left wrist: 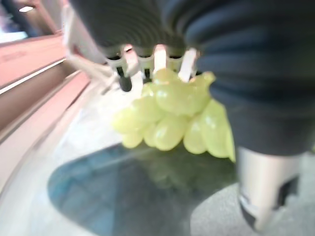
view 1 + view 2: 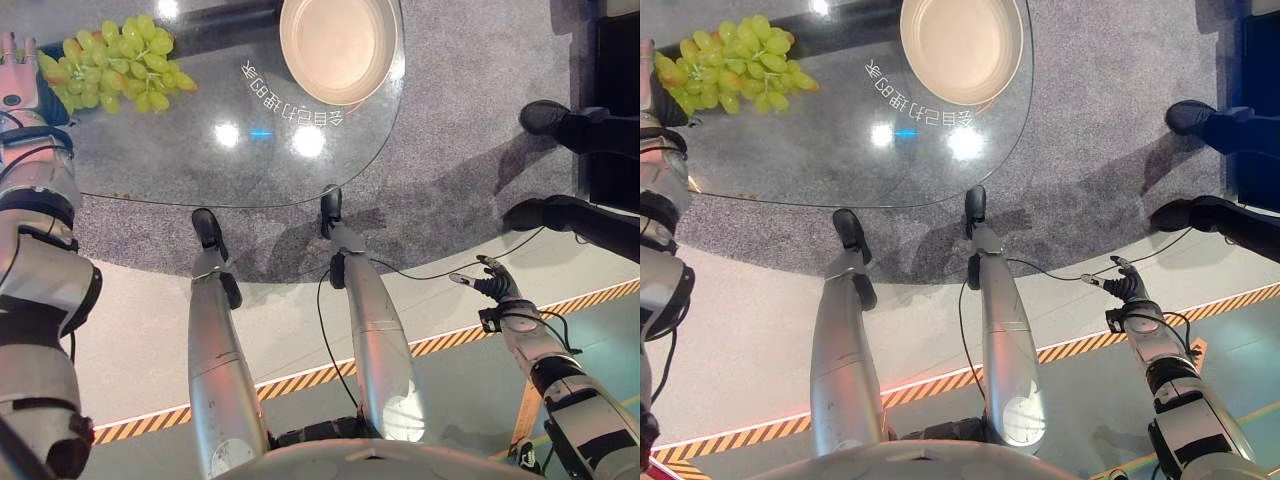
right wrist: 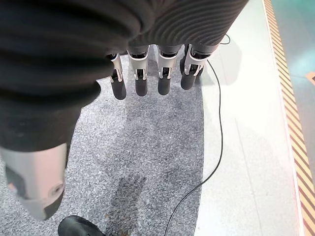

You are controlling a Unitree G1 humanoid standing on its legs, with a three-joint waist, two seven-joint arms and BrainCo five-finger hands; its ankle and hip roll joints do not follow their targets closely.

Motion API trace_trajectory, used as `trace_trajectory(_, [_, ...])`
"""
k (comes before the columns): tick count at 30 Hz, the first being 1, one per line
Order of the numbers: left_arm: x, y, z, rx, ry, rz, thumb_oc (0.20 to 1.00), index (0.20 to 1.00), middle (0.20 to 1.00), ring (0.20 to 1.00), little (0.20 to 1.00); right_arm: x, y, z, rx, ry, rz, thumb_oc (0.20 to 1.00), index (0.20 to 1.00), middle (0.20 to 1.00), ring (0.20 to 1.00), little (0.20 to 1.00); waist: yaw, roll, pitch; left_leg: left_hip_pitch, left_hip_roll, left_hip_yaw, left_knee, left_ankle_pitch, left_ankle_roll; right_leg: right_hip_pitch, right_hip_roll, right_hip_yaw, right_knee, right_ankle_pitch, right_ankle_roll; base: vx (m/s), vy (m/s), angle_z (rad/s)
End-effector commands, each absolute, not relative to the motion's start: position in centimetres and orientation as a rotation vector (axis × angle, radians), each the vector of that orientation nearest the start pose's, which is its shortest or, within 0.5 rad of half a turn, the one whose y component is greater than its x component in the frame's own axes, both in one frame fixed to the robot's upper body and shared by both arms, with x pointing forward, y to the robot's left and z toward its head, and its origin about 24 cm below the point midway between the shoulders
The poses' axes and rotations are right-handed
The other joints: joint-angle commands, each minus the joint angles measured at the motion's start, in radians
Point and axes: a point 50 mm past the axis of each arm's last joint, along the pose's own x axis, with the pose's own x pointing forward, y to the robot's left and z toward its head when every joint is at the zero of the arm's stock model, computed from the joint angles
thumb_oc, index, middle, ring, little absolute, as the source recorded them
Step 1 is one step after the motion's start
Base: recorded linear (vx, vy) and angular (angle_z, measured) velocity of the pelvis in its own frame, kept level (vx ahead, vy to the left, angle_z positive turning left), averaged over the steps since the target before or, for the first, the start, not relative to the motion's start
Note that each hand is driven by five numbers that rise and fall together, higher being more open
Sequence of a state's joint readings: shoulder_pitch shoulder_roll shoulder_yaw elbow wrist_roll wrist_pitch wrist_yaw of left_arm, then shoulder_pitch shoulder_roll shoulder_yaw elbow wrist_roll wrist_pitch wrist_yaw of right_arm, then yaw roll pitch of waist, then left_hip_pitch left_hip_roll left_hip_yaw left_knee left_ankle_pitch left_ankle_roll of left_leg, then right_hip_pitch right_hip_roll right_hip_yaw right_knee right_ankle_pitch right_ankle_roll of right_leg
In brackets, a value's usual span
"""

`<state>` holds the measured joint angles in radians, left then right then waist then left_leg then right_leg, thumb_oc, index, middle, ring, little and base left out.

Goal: Pick up fruits into the plate

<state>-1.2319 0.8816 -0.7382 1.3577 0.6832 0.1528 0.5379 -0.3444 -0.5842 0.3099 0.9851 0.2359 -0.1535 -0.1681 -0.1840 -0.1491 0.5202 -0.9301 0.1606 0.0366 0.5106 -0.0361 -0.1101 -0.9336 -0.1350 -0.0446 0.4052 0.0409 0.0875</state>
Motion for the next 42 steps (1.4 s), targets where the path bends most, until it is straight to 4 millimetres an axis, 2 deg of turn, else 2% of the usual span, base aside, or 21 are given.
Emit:
trace_trajectory(1, [36.3, 35.7, 23.8, 2.152, 0.054, 0.706, 1.000, 1.000, 1.000, 1.000, 1.000, 24.3, -33.8, -2.4, -0.567, 0.531, -0.309, 1.000, 1.000, 1.000, 1.000, 1.000, -0.028, 0.021, 0.000, 0.040, -0.109, 0.044, -0.021, -0.093, 0.060, 0.046, 0.100, 0.009, -0.019, -0.041, -0.018, 0.01, 0.051, -0.02])
trace_trajectory(4, [36.7, 35.0, 23.1, 2.220, 0.034, 0.617, 1.000, 1.000, 1.000, 1.000, 1.000, 24.4, -33.7, -2.4, -0.572, 0.534, -0.308, 1.000, 1.000, 1.000, 1.000, 1.000, -0.029, 0.030, 0.000, 0.053, -0.109, 0.050, -0.028, -0.091, 0.059, 0.054, 0.098, 0.011, -0.024, -0.041, -0.017, 0.01, 0.024, 0.00])
trace_trajectory(6, [37.2, 34.2, 22.0, 2.262, 0.050, 0.494, 1.000, 1.000, 1.000, 1.000, 1.000, 24.6, -33.7, -2.2, -0.577, 0.532, -0.311, 1.000, 1.000, 1.000, 1.000, 1.000, -0.029, 0.036, 0.000, 0.065, -0.109, 0.053, -0.037, -0.089, 0.059, 0.064, 0.097, 0.010, -0.029, -0.041, -0.016, 0.00, 0.000, 0.00])
trace_trajectory(11, [37.6, 33.7, 19.7, 2.238, 0.164, 0.284, 1.000, 1.000, 1.000, 1.000, 1.000, 25.2, -34.0, -1.3, -0.583, 0.514, -0.322, 1.000, 1.000, 1.000, 1.000, 1.000, -0.030, 0.041, 0.000, 0.076, -0.108, 0.059, -0.040, -0.089, 0.057, 0.074, 0.097, 0.010, -0.031, -0.043, -0.014, 0.00, 0.007, -0.01])
trace_trajectory(12, [37.6, 33.7, 19.2, 2.207, 0.199, 0.264, 0.479, 0.479, 0.479, 0.479, 0.479, 25.5, -34.1, -0.9, -0.586, 0.507, -0.329, 1.000, 1.000, 1.000, 1.000, 1.000, -0.031, 0.042, 0.000, 0.078, -0.107, 0.062, -0.041, -0.089, 0.058, 0.075, 0.097, 0.010, -0.030, -0.044, -0.015, 0.02, 0.048, -0.04])
trace_trajectory(13, [37.6, 33.7, 19.0, 2.189, 0.214, 0.261, 0.200, 0.200, 0.200, 0.200, 0.200, 25.6, -34.2, -0.7, -0.589, 0.502, -0.335, 1.000, 1.000, 1.000, 1.000, 1.000, -0.031, 0.044, 0.000, 0.078, -0.107, 0.063, -0.039, -0.089, 0.058, 0.075, 0.097, 0.010, -0.027, -0.046, -0.015, 0.02, 0.044, -0.03])
trace_trajectory(16, [37.6, 33.6, 18.4, 2.139, 0.260, 0.246, 0.200, 0.200, 0.200, 0.200, 0.200, 25.7, -34.5, -0.3, -0.591, 0.495, -0.342, 1.000, 1.000, 1.000, 1.000, 1.000, -0.033, 0.045, 0.000, 0.080, -0.108, 0.065, -0.038, -0.088, 0.058, 0.077, 0.098, 0.011, -0.025, -0.047, -0.016, -0.01, 0.021, -0.04])
trace_trajectory(17, [37.6, 33.7, 18.4, 2.116, 0.269, 0.253, 0.200, 0.200, 0.200, 0.200, 0.200, 25.9, -34.6, 0.1, -0.588, 0.482, -0.350, 1.000, 1.000, 1.000, 1.000, 1.000, -0.035, 0.042, 0.000, 0.060, -0.112, 0.074, -0.048, -0.050, 0.064, 0.059, 0.093, 0.011, -0.036, -0.016, -0.022, -0.06, -0.009, -0.06])
trace_trajectory(22, [37.2, 34.1, 17.6, 2.033, 0.302, 0.298, 0.200, 0.200, 0.200, 0.200, 0.200, 25.9, -34.6, 0.1, -0.578, 0.475, -0.354, 1.000, 1.000, 1.000, 1.000, 1.000, -0.032, 0.035, 0.000, 0.055, -0.112, 0.069, -0.044, -0.049, 0.066, 0.057, 0.096, 0.010, -0.031, -0.018, -0.022, -0.01, -0.010, -0.01])
trace_trajectory(29, [36.0, 35.5, 16.6, 1.881, 0.315, 0.452, 0.200, 0.200, 0.200, 0.200, 0.200, 25.7, -34.1, -0.1, -0.558, 0.454, -0.362, 1.000, 1.000, 1.000, 1.000, 1.000, -0.022, 0.021, 0.000, 0.064, -0.112, 0.066, -0.053, -0.044, 0.068, 0.071, 0.105, 0.006, -0.036, -0.019, -0.023, 0.00, -0.023, 0.00])
trace_trajectory(35, [35.0, 36.6, 16.2, 1.675, 0.260, 0.639, 0.200, 0.200, 0.200, 0.200, 0.200, 25.7, -33.3, -0.4, -0.530, 0.434, -0.350, 1.000, 1.000, 1.000, 1.000, 1.000, -0.011, 0.011, 0.000, 0.077, -0.112, 0.060, -0.059, -0.042, 0.069, 0.085, 0.112, 0.001, -0.032, -0.024, -0.025, 0.00, -0.030, 0.01])
trace_trajectory(40, [34.3, 37.2, 16.3, 1.394, 0.169, 0.773, 0.200, 0.200, 0.200, 0.200, 0.200, 25.6, -32.0, -1.0, -0.489, 0.410, -0.322, 1.000, 1.000, 1.000, 1.000, 1.000, 0.002, 0.003, 0.000, 0.107, -0.111, 0.060, -0.069, -0.039, 0.070, 0.114, 0.120, -0.003, -0.029, -0.034, -0.027, -0.01, -0.038, 0.04])
trace_trajectory(42, [34.3, 37.0, 16.2, 1.230, 0.115, 0.800, 0.200, 0.200, 0.200, 0.200, 0.200, 25.5, -31.2, -1.2, -0.467, 0.397, -0.302, 1.000, 1.000, 1.000, 1.000, 1.000, 0.007, 0.005, 0.000, 0.136, -0.112, 0.061, -0.078, -0.039, 0.069, 0.140, 0.123, -0.004, -0.029, -0.041, -0.027, -0.02, -0.041, 0.04])
